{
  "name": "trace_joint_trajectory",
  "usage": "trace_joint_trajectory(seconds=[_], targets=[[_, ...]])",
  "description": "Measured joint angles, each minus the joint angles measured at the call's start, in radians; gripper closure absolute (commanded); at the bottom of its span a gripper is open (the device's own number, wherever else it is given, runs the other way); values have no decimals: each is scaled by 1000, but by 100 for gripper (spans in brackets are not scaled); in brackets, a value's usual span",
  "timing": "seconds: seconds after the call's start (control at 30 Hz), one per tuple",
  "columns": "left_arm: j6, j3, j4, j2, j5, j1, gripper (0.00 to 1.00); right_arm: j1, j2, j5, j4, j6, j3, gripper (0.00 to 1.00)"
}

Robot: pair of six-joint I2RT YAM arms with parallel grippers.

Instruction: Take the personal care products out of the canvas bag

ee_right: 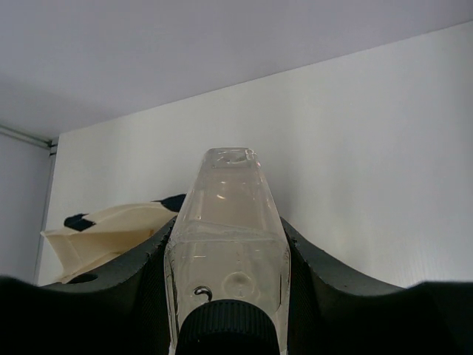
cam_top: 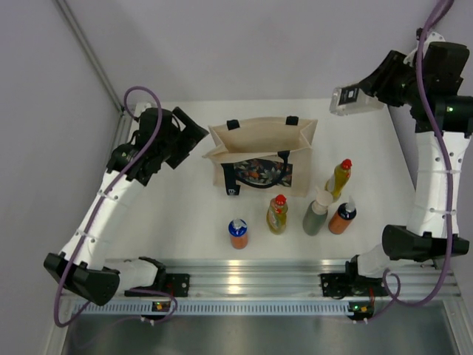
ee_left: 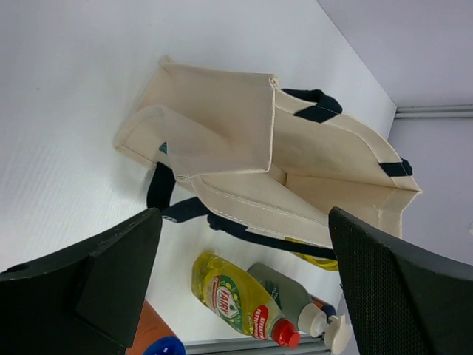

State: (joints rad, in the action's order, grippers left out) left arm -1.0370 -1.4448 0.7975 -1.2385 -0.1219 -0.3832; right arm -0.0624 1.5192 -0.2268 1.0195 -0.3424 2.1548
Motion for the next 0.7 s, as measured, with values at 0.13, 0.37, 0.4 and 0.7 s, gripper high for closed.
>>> trace_joint_trajectory(seconds=[0.13, 0.37, 0.4, 0.7], targets=[[36, -17, 24, 0, -26, 9, 1, -42, -2, 50, 0, 2, -1, 100], [155, -110, 62, -8, -78, 19, 1, -68, -2, 217, 1, 29, -64, 100], [178, -126, 66, -10, -85, 19, 1, -69, -1, 249, 6, 37, -84, 100], [361, -193, 126, -12, -163, 23, 1, -72, -1, 450, 37, 81, -364, 100]])
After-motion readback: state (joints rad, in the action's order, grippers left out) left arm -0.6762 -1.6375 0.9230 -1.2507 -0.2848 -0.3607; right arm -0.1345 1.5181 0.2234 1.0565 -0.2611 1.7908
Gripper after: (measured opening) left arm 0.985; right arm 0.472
